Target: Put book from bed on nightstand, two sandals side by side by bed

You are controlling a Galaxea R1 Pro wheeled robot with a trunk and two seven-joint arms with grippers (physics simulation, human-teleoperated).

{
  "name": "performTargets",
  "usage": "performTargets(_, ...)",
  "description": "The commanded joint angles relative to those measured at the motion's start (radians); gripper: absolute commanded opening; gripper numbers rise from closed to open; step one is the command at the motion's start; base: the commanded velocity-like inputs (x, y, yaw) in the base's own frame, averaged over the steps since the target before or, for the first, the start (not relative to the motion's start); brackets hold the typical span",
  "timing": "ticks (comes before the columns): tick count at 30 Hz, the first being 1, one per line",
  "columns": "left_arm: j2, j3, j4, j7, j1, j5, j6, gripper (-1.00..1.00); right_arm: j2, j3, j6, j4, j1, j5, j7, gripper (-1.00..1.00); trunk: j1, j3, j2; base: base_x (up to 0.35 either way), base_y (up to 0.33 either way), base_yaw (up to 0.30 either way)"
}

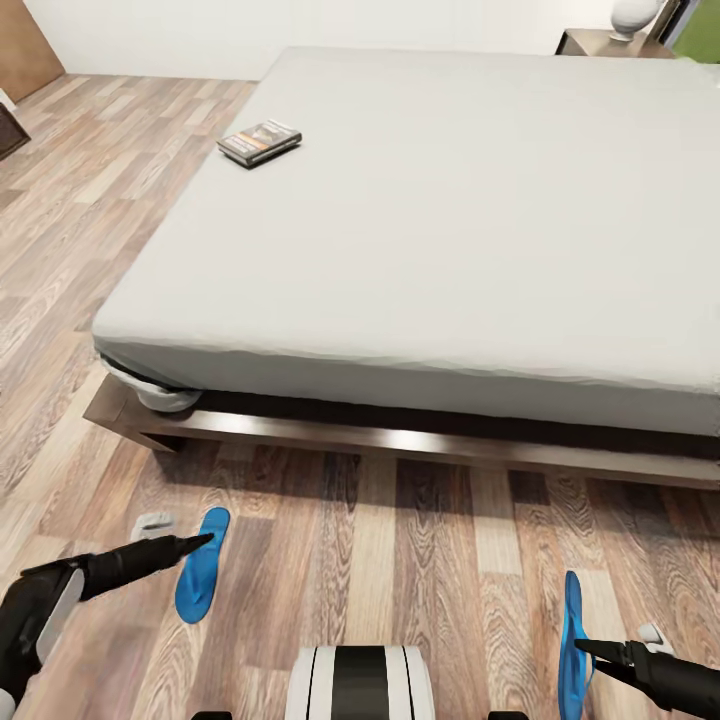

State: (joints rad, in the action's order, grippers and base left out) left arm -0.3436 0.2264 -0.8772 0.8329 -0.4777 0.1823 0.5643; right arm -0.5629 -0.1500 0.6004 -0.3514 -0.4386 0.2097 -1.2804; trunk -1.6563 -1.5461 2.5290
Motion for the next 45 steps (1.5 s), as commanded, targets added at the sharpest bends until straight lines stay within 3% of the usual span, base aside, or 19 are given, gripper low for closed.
performTargets(1,-0.023,0.060,0.057,0.122,0.001,0.007,0.005,1.00,0.000,-0.001,0.009,0.000,0.000,0.002,-0.002,-1.00,0.001,0.003,0.000,0.000,0.000,0.000)
performTargets(4,-0.060,0.136,0.231,0.268,0.004,0.003,-0.039,1.00,0.000,-0.001,0.009,-0.001,0.000,0.002,-0.002,-1.00,0.002,0.015,-0.001,0.000,0.000,0.000)
performTargets(6,-0.072,0.161,0.422,0.321,0.006,0.001,-0.236,1.00,0.000,0.000,0.008,-0.014,0.000,0.001,-0.001,-1.00,0.003,0.023,-0.001,0.000,0.000,0.000)
performTargets(8,-0.073,0.167,0.499,0.340,0.007,0.002,-0.325,1.00,0.001,0.000,0.004,-0.111,0.000,-0.007,0.014,-1.00,0.004,0.031,-0.002,0.000,0.000,0.000)
performTargets(9,-0.072,0.167,0.505,0.342,0.007,0.003,-0.332,1.00,0.001,0.000,0.003,-0.136,0.000,-0.009,0.038,-1.00,0.004,0.034,-0.002,0.000,0.000,0.000)
performTargets(10,-0.071,0.167,0.508,0.344,0.007,0.003,-0.336,1.00,0.002,0.000,0.003,-0.157,0.000,-0.011,0.082,-1.00,0.005,0.038,-0.002,0.000,0.000,0.000)
performTargets(11,-0.070,0.167,0.513,0.345,0.007,0.004,-0.341,1.00,0.003,0.000,0.003,-0.182,0.000,-0.012,0.228,-1.00,0.005,0.042,-0.002,0.000,0.000,0.000)
performTargets(15,-0.065,0.166,0.516,0.346,0.007,0.005,-0.345,1.00,0.003,0.001,-0.002,-0.200,0.000,-0.014,0.613,-1.00,0.007,0.058,-0.003,0.000,0.000,0.000)
performTargets(18,-0.064,0.166,0.517,0.345,0.007,0.005,-0.345,1.00,0.008,0.005,-0.003,-0.216,0.000,-0.016,0.824,-1.00,0.008,0.069,-0.004,0.000,0.000,0.000)
performTargets(22,-0.061,0.167,0.518,0.345,0.007,0.006,-0.344,1.00,0.014,0.009,-0.004,-0.216,-0.001,-0.018,0.913,-1.00,0.009,0.077,-0.004,0.000,0.000,0.000)
performTargets(25,-0.059,0.168,0.518,0.346,0.007,0.006,-0.343,1.00,0.050,0.010,-0.009,-0.217,-0.002,-0.018,1.070,-1.00,0.009,0.077,-0.004,0.000,0.000,0.000)
performTargets(27,-0.058,0.168,0.518,0.346,0.007,0.006,-0.343,1.00,0.065,0.010,-0.028,-0.218,-0.002,-0.018,1.110,-1.00,0.009,0.077,-0.004,0.000,0.000,0.000)
performTargets(34,-0.058,0.168,0.518,0.345,0.007,0.006,-0.343,1.00,0.078,0.013,-0.053,-0.212,-0.002,-0.019,1.131,-1.00,0.012,0.104,-0.006,0.000,0.000,0.000)
performTargets(38,-0.057,0.167,0.518,0.344,0.007,0.006,-0.343,1.00,0.104,0.014,-0.219,-0.200,-0.002,-0.018,1.125,-1.00,0.014,0.119,-0.007,0.000,0.000,0.000)
performTargets(41,-0.056,0.166,0.518,0.344,0.007,0.006,-0.344,1.00,0.108,0.014,-0.264,-0.198,-0.002,-0.016,1.096,-1.00,0.014,0.119,-0.007,0.000,0.000,0.000)
performTargets(44,-0.048,0.166,0.518,0.344,0.007,0.006,-0.345,1.00,0.109,0.015,-0.272,-0.198,-0.002,-0.015,0.938,-1.00,0.014,0.119,-0.007,0.000,0.000,0.000)
performTargets(45,-0.045,0.166,0.518,0.344,0.007,0.006,-0.346,1.00,0.110,0.015,-0.274,-0.197,-0.002,-0.016,0.782,-1.00,0.014,0.119,-0.007,0.000,0.000,0.000)
